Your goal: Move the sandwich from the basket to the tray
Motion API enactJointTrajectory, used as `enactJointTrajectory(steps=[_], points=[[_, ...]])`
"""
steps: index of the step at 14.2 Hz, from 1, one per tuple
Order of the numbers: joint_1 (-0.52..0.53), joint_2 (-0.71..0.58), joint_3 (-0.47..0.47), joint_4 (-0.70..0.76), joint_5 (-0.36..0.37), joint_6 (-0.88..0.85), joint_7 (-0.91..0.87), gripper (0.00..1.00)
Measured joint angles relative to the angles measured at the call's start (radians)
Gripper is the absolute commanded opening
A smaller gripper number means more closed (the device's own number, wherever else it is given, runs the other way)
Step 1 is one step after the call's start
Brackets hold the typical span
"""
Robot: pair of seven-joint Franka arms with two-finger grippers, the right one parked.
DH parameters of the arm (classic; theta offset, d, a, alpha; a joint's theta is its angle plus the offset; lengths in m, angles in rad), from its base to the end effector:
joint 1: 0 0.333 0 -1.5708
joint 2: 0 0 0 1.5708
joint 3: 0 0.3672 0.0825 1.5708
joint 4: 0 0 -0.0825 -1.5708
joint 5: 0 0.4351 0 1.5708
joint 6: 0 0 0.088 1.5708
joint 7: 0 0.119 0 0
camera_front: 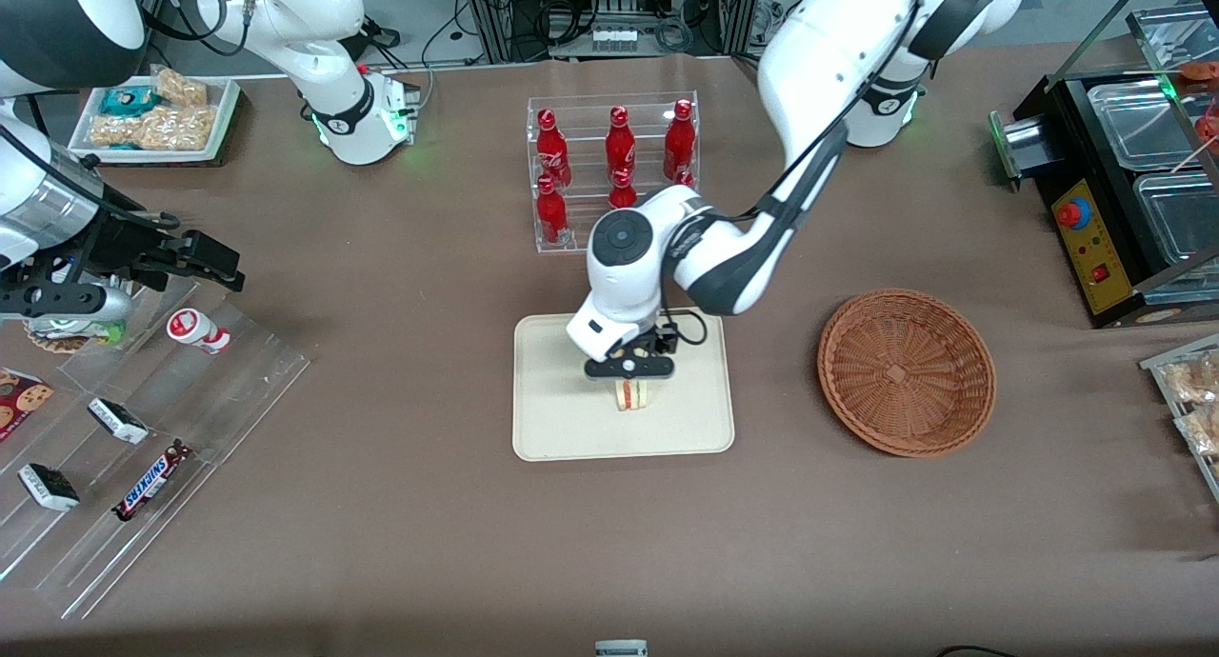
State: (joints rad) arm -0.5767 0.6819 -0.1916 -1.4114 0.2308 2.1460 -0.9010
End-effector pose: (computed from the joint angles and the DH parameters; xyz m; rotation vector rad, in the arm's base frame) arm 0.6111 -0.5298 0.3134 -3.1326 -0.0928 -0.1618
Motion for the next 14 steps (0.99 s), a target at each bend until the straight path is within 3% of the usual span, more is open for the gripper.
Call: enactJointTrajectory(steps=[3, 8, 11, 14], points=[[0.12, -0.146, 0.004, 0.008, -0.053, -0.121, -0.032, 1.0], [0.375, -0.412, 0.01, -0.039, -0.064, -0.442, 0.006, 1.0], [0.507, -0.565, 0.019, -0.192, -0.112, -0.478, 0.236, 1.0], [0.525, -0.68, 0.139, -0.317, -0.198, -0.49, 0.51, 1.0]])
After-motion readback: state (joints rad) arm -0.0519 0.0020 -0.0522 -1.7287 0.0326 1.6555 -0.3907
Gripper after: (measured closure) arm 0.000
